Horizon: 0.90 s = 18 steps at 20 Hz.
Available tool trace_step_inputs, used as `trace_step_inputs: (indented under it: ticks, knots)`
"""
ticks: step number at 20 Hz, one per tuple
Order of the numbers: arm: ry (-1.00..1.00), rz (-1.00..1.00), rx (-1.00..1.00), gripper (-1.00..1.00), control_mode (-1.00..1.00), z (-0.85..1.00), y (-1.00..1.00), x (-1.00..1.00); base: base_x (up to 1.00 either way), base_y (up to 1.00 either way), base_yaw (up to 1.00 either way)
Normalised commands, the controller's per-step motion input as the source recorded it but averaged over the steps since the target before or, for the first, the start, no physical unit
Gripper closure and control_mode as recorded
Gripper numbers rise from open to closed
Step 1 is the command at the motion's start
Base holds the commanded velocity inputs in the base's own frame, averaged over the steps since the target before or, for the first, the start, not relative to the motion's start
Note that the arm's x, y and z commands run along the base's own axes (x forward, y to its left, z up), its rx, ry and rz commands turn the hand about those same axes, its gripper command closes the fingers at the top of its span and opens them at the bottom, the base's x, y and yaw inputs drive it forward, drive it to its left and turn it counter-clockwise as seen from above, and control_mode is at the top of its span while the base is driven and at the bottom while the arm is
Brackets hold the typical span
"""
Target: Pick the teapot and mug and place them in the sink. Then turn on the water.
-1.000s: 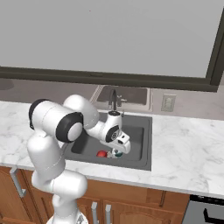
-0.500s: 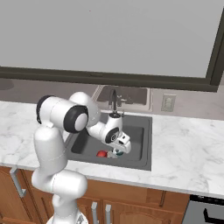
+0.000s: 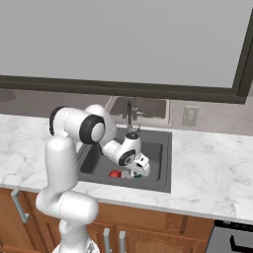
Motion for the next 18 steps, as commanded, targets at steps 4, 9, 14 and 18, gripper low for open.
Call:
trace_step_inputs:
  ticks: [4,9,14,18]
  knots:
    - [-0.01,0.00,0.00,1.00,-1.00,-0.27,-0.02,0.04,0.00,0.00,0.00]
    - [0.00,0.00,0.00,1.00,-1.00,-0.20,0.00,0.00,0.00,0.00,0.00]
    - [0.00,0.00,0.00,1.00,-1.00,-0.18,0.00,0.01,0.00,0.00,0.00]
    - [0.00,0.00,0.00,1.00,-1.00,-0.08,0.00,0.16,0.00,0.00,0.00]
